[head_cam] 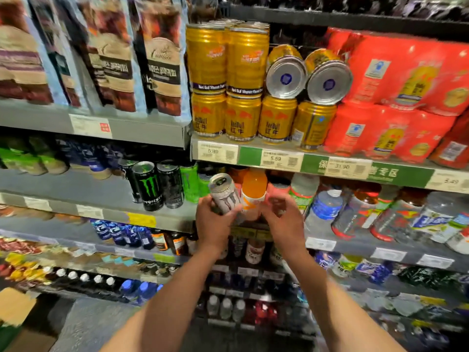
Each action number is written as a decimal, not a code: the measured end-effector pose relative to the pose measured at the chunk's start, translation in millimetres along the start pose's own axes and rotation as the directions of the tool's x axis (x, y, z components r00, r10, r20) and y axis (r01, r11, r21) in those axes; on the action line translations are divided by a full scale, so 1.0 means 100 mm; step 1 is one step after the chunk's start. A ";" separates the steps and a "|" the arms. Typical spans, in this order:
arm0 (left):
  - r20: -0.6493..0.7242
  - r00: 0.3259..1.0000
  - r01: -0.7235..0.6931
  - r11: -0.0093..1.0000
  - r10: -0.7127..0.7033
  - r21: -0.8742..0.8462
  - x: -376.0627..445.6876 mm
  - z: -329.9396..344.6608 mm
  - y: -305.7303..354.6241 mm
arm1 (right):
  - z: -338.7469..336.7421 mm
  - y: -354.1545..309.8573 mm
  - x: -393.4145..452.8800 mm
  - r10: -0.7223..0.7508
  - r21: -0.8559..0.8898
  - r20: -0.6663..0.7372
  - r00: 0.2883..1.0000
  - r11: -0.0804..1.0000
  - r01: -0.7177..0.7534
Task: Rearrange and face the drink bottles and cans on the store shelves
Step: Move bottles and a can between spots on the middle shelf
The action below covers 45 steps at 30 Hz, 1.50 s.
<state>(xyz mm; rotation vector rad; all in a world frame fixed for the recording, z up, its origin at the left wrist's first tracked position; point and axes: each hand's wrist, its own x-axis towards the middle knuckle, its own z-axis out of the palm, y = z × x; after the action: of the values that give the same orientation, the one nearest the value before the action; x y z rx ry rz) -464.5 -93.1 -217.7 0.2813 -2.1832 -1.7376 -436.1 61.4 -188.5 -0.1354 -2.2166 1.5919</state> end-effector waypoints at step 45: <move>0.013 0.995 -0.100 0.984 0.100 0.150 0.18 0.21 -0.03 | 0.00 0.04 -0.12 -0.100 -0.086 -0.077 0.992 0.992 0.093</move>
<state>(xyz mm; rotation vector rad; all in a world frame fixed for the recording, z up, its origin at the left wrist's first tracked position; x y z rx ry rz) -489.4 -81.0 -222.1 0.1998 -2.2946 -1.5255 -426.0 59.0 -195.9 -0.1124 -2.1932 1.4198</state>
